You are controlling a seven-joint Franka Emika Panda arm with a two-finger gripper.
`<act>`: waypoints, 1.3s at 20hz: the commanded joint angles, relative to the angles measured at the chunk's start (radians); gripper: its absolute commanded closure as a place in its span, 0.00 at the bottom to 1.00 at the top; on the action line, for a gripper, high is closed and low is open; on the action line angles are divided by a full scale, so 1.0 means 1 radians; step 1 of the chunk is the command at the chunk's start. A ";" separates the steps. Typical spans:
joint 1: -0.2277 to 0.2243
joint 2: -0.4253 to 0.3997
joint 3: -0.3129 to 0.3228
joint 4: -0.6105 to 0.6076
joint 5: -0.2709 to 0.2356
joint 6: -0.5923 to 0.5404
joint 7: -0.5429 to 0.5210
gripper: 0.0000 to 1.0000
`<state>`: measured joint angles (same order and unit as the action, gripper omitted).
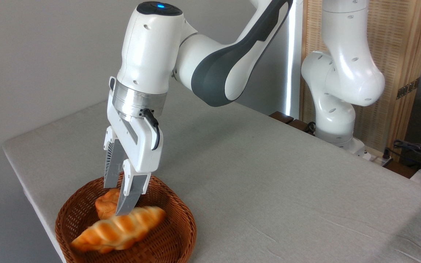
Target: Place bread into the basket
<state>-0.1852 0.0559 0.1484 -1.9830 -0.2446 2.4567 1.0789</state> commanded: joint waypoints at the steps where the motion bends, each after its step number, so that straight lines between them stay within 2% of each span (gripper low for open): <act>1: -0.002 0.015 0.002 0.016 -0.027 0.013 0.018 0.00; 5: -0.002 0.009 0.000 0.036 -0.024 0.007 0.015 0.00; 8: -0.002 -0.002 -0.001 0.073 -0.018 -0.039 -0.054 0.00; 10: -0.002 -0.013 -0.001 0.096 -0.012 -0.097 -0.096 0.00; 18: -0.002 -0.028 0.008 0.233 -0.007 -0.406 -0.125 0.00; 19: -0.002 -0.028 0.008 0.239 0.008 -0.444 -0.141 0.00; 20: 0.000 -0.031 0.008 0.242 0.046 -0.484 -0.174 0.00; 22: -0.002 -0.033 0.008 0.257 0.172 -0.579 -0.258 0.00; 23: -0.002 -0.033 0.002 0.269 0.204 -0.603 -0.284 0.00; 26: -0.010 -0.028 -0.001 0.271 0.219 -0.608 -0.350 0.00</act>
<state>-0.1855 0.0202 0.1494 -1.7375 -0.0641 1.8898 0.8118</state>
